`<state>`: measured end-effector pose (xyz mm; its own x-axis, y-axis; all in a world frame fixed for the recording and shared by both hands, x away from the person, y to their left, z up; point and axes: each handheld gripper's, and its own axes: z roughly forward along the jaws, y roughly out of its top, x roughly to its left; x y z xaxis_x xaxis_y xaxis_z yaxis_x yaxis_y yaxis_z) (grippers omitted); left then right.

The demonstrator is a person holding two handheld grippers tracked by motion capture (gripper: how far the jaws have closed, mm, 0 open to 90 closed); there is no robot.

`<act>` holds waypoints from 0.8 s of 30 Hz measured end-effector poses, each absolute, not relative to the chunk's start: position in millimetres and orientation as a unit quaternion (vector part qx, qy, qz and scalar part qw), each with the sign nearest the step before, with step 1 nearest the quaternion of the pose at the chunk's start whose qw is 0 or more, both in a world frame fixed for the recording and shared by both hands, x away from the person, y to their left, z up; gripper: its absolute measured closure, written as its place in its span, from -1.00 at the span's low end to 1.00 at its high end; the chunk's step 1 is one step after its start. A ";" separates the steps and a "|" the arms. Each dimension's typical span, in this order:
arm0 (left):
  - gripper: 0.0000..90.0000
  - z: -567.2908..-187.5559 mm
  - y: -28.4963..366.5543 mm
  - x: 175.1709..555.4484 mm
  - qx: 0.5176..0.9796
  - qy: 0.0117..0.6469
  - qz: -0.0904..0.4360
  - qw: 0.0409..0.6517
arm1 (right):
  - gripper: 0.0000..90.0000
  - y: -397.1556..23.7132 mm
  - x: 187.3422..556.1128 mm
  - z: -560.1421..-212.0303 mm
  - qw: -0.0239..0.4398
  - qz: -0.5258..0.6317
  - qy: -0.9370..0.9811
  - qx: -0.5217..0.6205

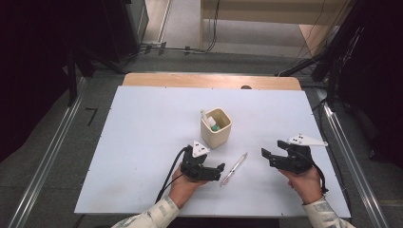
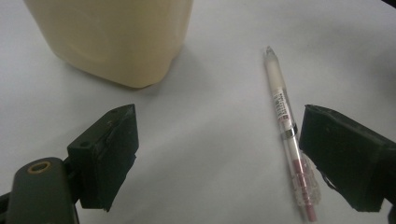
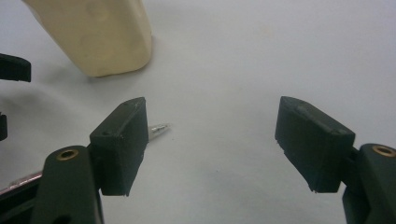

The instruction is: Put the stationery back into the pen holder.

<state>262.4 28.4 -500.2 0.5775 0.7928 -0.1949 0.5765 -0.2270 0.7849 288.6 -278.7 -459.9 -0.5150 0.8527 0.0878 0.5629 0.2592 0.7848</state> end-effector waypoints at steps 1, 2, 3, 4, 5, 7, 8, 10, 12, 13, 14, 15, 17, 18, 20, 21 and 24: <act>-0.71 -500.1 26.9 262.8 0.775 0.442 0.124 0.435 | -0.46 -278.9 288.6 -459.8 0.181 0.401 0.772 0.458; -0.71 -500.1 25.7 263.4 0.777 0.440 0.122 0.433 | -0.46 -279.0 288.6 -459.8 0.180 0.402 0.772 0.459; -0.71 -500.5 23.7 263.8 0.777 0.441 0.122 0.433 | -0.46 -279.1 288.6 -459.8 0.180 0.401 0.772 0.459; -0.71 -500.8 22.3 264.4 0.778 0.439 0.121 0.433 | -0.46 -279.2 288.8 -460.0 0.180 0.401 0.772 0.459; -0.71 -500.9 20.9 264.8 0.778 0.439 0.122 0.433 | -0.46 -279.2 289.0 -460.2 0.181 0.400 0.772 0.458; -0.71 -501.2 18.1 265.8 0.778 0.439 0.121 0.434 | -0.46 -279.0 289.1 -460.3 0.181 0.400 0.773 0.458; -0.71 -501.3 16.7 266.5 0.778 0.437 0.120 0.435 | -0.46 -279.0 289.0 -460.2 0.182 0.400 0.773 0.458; -0.71 -501.5 13.5 267.2 0.779 0.436 0.119 0.434 | -0.46 -279.1 288.9 -460.0 0.181 0.401 0.772 0.458; -0.71 -501.6 10.0 267.6 0.780 0.435 0.119 0.434 | -0.46 -279.2 288.9 -460.0 0.181 0.401 0.771 0.460; -0.71 -501.7 8.6 268.2 0.782 0.432 0.119 0.434 | -0.46 -279.4 289.0 -460.0 0.181 0.401 0.771 0.460; -0.70 -501.5 7.1 268.4 0.782 0.431 0.119 0.434 | -0.46 -279.5 289.1 -460.0 0.181 0.401 0.771 0.460; -0.70 -501.6 5.6 268.8 0.782 0.430 0.121 0.435 | -0.46 -279.4 289.1 -460.1 0.181 0.401 0.771 0.460; -0.69 -501.5 2.6 269.4 0.783 0.428 0.122 0.435 | -0.46 -279.3 289.0 -460.2 0.181 0.401 0.772 0.459; -0.68 -501.6 1.2 269.6 0.783 0.428 0.123 0.435 | -0.46 -279.3 289.0 -460.2 0.181 0.401 0.772 0.459; -0.68 -502.0 -1.1 270.2 0.784 0.425 0.123 0.434 | -0.46 -279.3 289.0 -460.2 0.181 0.401 0.772 0.460; -0.68 -502.5 -2.4 270.6 0.784 0.425 0.122 0.436 | -0.46 -279.3 289.0 -460.2 0.181 0.401 0.772 0.459; -0.67 -503.4 -4.6 271.8 0.786 0.424 0.122 0.434 | -0.46 -279.4 288.9 -460.2 0.181 0.401 0.772 0.460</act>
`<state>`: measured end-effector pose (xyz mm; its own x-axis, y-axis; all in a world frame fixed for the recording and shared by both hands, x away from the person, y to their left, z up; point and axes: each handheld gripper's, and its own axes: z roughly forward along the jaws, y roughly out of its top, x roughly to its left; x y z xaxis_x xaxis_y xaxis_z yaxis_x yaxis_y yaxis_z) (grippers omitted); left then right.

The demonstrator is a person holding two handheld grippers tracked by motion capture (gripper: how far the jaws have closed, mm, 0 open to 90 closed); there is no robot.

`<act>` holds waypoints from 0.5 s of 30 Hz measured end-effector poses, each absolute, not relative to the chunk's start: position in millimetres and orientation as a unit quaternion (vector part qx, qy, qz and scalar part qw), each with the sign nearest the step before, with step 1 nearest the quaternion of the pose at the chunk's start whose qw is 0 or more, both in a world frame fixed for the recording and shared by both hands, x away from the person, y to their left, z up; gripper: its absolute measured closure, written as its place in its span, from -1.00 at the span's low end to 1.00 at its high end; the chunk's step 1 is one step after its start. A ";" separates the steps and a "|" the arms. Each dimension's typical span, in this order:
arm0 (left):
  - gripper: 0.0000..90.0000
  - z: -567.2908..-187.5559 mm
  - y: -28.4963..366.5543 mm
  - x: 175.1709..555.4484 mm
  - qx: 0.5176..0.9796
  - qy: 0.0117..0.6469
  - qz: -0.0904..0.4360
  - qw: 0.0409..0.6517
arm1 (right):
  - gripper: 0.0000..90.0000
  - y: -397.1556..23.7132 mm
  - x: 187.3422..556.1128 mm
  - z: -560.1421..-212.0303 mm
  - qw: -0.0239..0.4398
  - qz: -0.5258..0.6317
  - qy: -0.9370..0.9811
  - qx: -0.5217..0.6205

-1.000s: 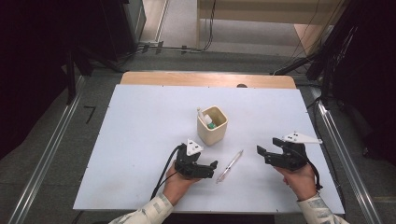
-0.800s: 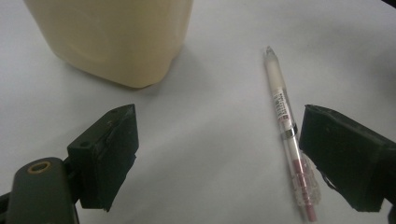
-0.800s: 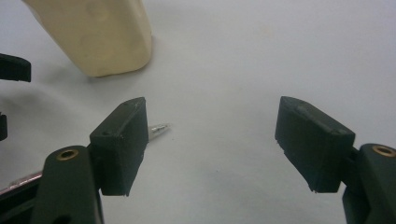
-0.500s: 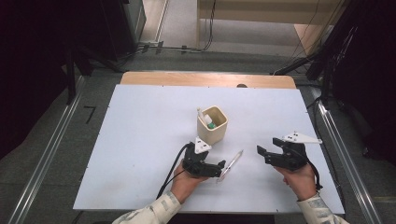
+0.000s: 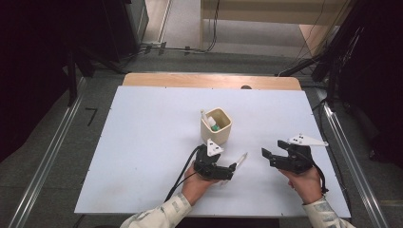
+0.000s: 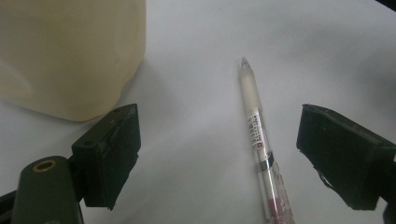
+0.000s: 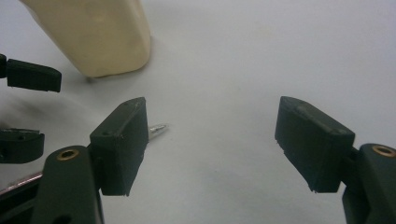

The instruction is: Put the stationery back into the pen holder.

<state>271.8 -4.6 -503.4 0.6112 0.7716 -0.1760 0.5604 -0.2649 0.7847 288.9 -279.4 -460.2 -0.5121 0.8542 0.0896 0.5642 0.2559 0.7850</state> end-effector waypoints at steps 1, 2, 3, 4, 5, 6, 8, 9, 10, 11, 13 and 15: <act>-0.66 -503.5 -5.1 272.1 0.786 0.423 0.121 0.434 | -0.46 -279.4 288.9 -460.2 0.181 0.401 0.771 0.460; -0.66 -503.6 -5.9 272.4 0.785 0.424 0.121 0.435 | -0.46 -279.4 289.0 -460.3 0.181 0.401 0.772 0.460; -0.66 -503.6 -6.5 272.8 0.785 0.424 0.120 0.436 | -0.46 -279.4 289.2 -460.5 0.182 0.400 0.772 0.459; -0.65 -503.5 -7.0 273.4 0.786 0.423 0.119 0.435 | -0.46 -279.4 289.2 -460.5 0.182 0.400 0.772 0.459; -0.65 -503.7 -7.7 273.8 0.787 0.423 0.119 0.434 | -0.46 -279.4 289.2 -460.6 0.182 0.400 0.772 0.458; -0.65 -504.2 -8.8 274.3 0.786 0.423 0.119 0.434 | -0.46 -279.5 289.2 -460.6 0.182 0.400 0.772 0.458; -0.65 -505.0 -10.9 275.0 0.789 0.421 0.118 0.431 | -0.46 -279.7 289.1 -460.5 0.181 0.401 0.771 0.460; -0.64 -505.5 -12.0 275.4 0.790 0.420 0.117 0.431 | -0.46 -279.7 289.2 -460.5 0.180 0.401 0.771 0.460; -0.64 -506.0 -13.3 275.8 0.789 0.421 0.117 0.431 | -0.46 -279.7 289.3 -460.6 0.181 0.401 0.771 0.460; -0.64 -506.5 -14.7 276.3 0.789 0.421 0.115 0.432 | -0.46 -279.7 289.4 -460.8 0.181 0.400 0.772 0.460; -0.62 -506.9 -16.9 277.2 0.791 0.418 0.114 0.431 | -0.46 -279.7 289.5 -461.0 0.181 0.400 0.772 0.460; -0.61 -507.3 -19.0 278.3 0.793 0.417 0.112 0.430 | -0.46 -279.6 289.5 -461.0 0.181 0.400 0.772 0.460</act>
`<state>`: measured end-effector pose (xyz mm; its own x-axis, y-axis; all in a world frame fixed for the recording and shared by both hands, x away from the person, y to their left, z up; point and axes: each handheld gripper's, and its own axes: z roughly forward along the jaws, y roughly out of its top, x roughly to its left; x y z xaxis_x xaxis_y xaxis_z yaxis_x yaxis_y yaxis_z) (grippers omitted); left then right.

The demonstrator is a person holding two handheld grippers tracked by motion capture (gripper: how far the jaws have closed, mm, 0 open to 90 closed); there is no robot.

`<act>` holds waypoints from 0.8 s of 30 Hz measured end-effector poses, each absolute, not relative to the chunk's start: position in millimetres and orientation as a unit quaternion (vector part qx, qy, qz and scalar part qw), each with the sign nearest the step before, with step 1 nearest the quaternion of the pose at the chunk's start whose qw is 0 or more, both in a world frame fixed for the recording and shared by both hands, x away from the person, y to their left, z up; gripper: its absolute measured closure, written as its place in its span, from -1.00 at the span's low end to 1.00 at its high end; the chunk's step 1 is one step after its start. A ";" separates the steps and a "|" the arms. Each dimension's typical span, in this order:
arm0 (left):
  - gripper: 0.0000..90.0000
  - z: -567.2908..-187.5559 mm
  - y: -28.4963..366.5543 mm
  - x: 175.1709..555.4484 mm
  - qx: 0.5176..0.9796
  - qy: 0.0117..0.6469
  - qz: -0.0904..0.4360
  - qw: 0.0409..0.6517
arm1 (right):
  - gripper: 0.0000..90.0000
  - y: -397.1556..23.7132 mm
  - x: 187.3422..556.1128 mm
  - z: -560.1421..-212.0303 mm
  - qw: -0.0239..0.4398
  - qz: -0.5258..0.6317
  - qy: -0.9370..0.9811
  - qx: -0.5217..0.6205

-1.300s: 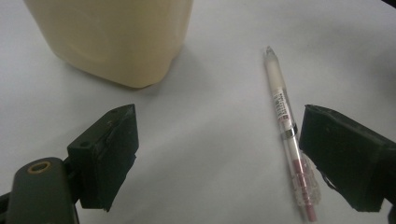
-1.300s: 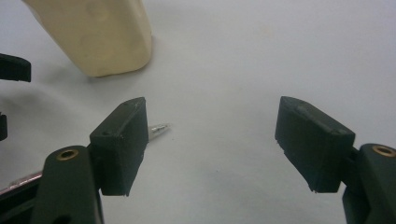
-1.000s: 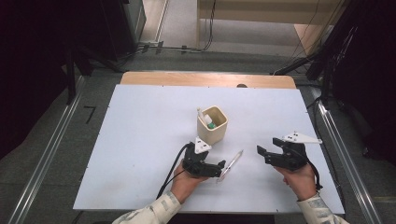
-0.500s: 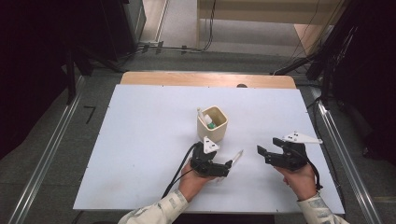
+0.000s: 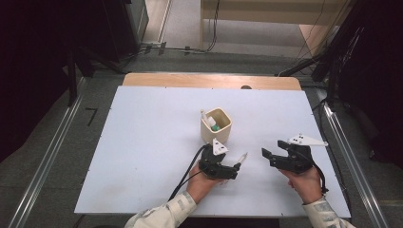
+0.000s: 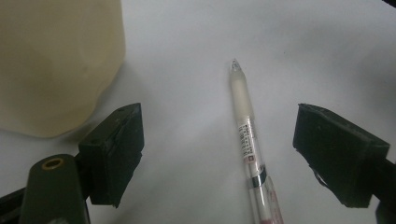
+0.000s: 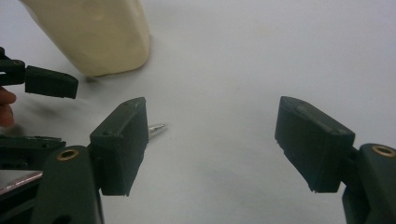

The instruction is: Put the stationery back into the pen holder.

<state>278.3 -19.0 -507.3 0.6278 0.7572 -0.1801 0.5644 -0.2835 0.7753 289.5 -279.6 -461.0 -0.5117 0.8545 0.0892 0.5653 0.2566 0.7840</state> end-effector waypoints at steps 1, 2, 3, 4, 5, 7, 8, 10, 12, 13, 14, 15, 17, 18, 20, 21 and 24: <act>-0.61 -507.4 -20.1 278.8 0.793 0.418 0.111 0.430 | -0.46 -279.6 289.6 -461.0 0.181 0.400 0.772 0.460; -0.60 -507.5 -20.7 279.1 0.794 0.417 0.112 0.428 | -0.46 -279.6 289.5 -461.0 0.181 0.400 0.772 0.460; -0.58 -507.6 -21.6 279.5 0.794 0.417 0.112 0.428 | -0.46 -279.7 289.6 -461.0 0.181 0.400 0.772 0.460; -0.58 -507.9 -22.4 280.0 0.795 0.418 0.113 0.426 | -0.46 -279.7 289.5 -461.0 0.181 0.400 0.772 0.460; -0.57 -508.6 -23.2 280.6 0.795 0.416 0.112 0.427 | -0.46 -279.7 289.6 -461.1 0.181 0.400 0.772 0.460; -0.50 -509.3 -24.4 281.0 0.795 0.415 0.108 0.429 | -0.46 -279.7 289.6 -461.1 0.180 0.400 0.772 0.460; -0.49 -509.7 -24.9 281.3 0.796 0.414 0.107 0.429 | -0.46 -279.7 289.6 -461.1 0.180 0.400 0.772 0.460; -0.47 -510.2 -26.3 281.9 0.798 0.411 0.107 0.428 | -0.46 -279.7 289.6 -461.2 0.180 0.399 0.772 0.461; -0.43 -510.6 -27.4 282.6 0.799 0.408 0.108 0.428 | -0.46 -279.6 289.7 -461.3 0.180 0.399 0.773 0.460; -0.43 -510.7 -28.5 282.8 0.799 0.408 0.109 0.428 | -0.46 -279.5 289.6 -461.4 0.180 0.399 0.772 0.460; -0.43 -510.7 -29.7 283.1 0.798 0.409 0.110 0.428 | -0.46 -279.5 289.6 -461.4 0.179 0.399 0.772 0.460; -0.41 -510.6 -30.7 283.6 0.800 0.406 0.111 0.426 | -0.46 -279.4 289.6 -461.4 0.179 0.399 0.773 0.460; -0.39 -510.6 -33.3 284.3 0.801 0.404 0.112 0.428 | -0.46 -279.3 289.8 -461.7 0.179 0.397 0.774 0.460; -0.37 -510.4 -34.4 284.3 0.801 0.403 0.111 0.428 | -0.46 -279.3 289.7 -461.8 0.179 0.398 0.774 0.460; -0.33 -511.0 -36.3 284.7 0.801 0.401 0.111 0.430 | -0.46 -279.3 289.5 -461.6 0.179 0.399 0.773 0.460; -0.33 -511.5 -36.9 285.0 0.801 0.400 0.113 0.431 | -0.46 -279.4 289.5 -461.5 0.179 0.399 0.773 0.461; -0.27 -512.9 -37.8 285.8 0.801 0.402 0.111 0.431 | -0.46 -279.8 289.8 -461.8 0.178 0.398 0.773 0.460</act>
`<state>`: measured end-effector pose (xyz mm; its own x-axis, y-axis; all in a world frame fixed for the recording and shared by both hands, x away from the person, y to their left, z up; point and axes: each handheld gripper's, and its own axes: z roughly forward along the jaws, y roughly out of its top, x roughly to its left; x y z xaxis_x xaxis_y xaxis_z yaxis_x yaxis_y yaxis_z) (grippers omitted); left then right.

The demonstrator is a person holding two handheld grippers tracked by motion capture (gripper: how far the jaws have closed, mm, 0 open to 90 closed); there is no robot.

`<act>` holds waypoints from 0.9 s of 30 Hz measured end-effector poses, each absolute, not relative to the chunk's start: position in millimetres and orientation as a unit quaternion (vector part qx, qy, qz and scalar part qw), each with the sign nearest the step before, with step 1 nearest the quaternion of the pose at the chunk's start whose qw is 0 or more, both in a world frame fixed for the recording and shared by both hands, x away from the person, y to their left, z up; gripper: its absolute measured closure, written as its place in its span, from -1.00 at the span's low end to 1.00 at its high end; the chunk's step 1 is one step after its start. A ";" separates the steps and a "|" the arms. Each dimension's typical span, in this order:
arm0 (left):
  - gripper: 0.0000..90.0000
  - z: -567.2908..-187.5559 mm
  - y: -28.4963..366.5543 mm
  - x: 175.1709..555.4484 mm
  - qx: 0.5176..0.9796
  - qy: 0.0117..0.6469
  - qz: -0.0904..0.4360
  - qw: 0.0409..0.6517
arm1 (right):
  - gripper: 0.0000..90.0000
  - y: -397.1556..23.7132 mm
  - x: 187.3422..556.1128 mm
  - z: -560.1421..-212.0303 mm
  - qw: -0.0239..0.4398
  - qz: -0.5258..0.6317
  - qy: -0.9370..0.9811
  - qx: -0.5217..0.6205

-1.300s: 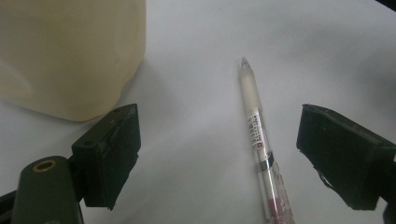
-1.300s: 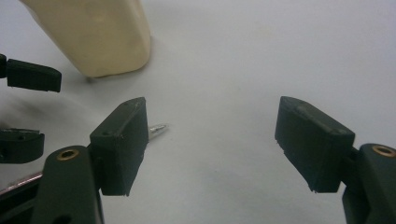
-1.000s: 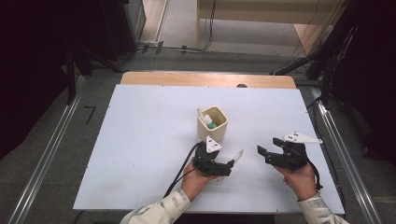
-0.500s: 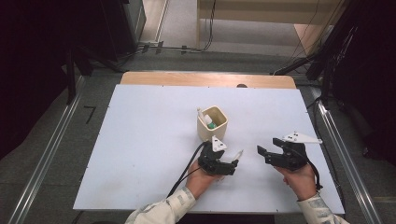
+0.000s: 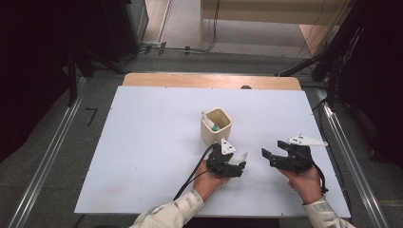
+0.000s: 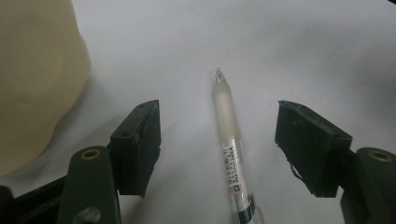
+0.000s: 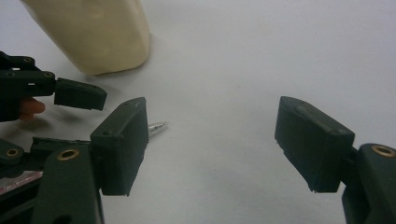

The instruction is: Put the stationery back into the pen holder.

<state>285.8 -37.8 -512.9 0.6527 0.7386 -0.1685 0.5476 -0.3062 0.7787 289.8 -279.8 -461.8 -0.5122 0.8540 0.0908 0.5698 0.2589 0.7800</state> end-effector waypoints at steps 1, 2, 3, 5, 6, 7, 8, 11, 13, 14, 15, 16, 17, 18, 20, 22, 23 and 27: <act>-0.25 -513.1 -38.0 285.9 0.801 0.401 0.110 0.431 | -0.46 -279.7 289.8 -461.8 0.179 0.398 0.773 0.460; -0.22 -513.3 -38.2 286.1 0.802 0.399 0.110 0.431 | -0.46 -279.7 289.7 -461.7 0.179 0.398 0.773 0.460; -0.19 -513.7 -39.0 286.0 0.802 0.398 0.113 0.430 | -0.46 -279.7 289.7 -461.7 0.179 0.398 0.774 0.460; -0.16 -514.8 -40.4 286.2 0.805 0.396 0.113 0.427 | -0.46 -279.5 290.0 -462.1 0.180 0.397 0.774 0.460; -0.16 -515.0 -41.1 286.1 0.807 0.396 0.113 0.424 | -0.46 -279.4 289.9 -462.2 0.179 0.397 0.774 0.460; -0.16 -515.6 -42.0 286.1 0.807 0.395 0.113 0.424 | -0.46 -279.4 289.9 -462.1 0.179 0.397 0.774 0.460; -0.16 -515.7 -42.4 286.1 0.808 0.395 0.115 0.421 | -0.46 -279.3 289.8 -462.1 0.179 0.397 0.774 0.460; -0.11 -516.6 -43.5 286.5 0.809 0.395 0.115 0.419 | -0.46 -279.3 289.7 -461.9 0.180 0.397 0.774 0.460; -0.11 -517.3 -44.1 287.0 0.809 0.396 0.114 0.418 | -0.46 -279.6 289.9 -462.0 0.180 0.397 0.774 0.460; -0.09 -517.4 -44.1 287.2 0.811 0.394 0.113 0.418 | -0.46 -279.5 290.0 -462.2 0.180 0.397 0.774 0.460; -0.07 -517.6 -44.5 287.1 0.811 0.394 0.113 0.418 | -0.46 -279.4 289.9 -462.3 0.179 0.397 0.774 0.461; -0.06 -517.6 -45.2 286.8 0.811 0.394 0.116 0.416 | -0.46 -279.4 289.9 -462.3 0.180 0.397 0.774 0.460; -0.05 -517.6 -45.8 286.8 0.811 0.394 0.116 0.416 | -0.46 -279.4 289.9 -462.2 0.180 0.397 0.774 0.460; -0.03 -517.5 -46.3 286.9 0.813 0.392 0.114 0.416 | -0.46 -279.4 289.9 -462.1 0.180 0.397 0.774 0.460; 0.00 -517.5 -47.9 286.6 0.813 0.391 0.116 0.416 | -0.46 -279.5 290.0 -462.2 0.180 0.396 0.774 0.460; 0.03 -517.6 -49.2 286.5 0.814 0.390 0.116 0.415 | -0.46 -279.5 290.0 -462.3 0.180 0.396 0.774 0.460; 0.06 -517.5 -49.5 286.5 0.814 0.390 0.114 0.416 | -0.46 -279.7 290.1 -462.3 0.181 0.396 0.774 0.460; 0.12 -517.7 -50.3 286.3 0.815 0.388 0.116 0.414 | -0.46 -279.7 290.1 -462.2 0.181 0.396 0.774 0.460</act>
<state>286.3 -50.3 -517.7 0.6712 0.7293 -0.1324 0.5368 -0.3552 0.7653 290.1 -279.7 -462.2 -0.5111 0.8554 0.0843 0.5689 0.2631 0.7792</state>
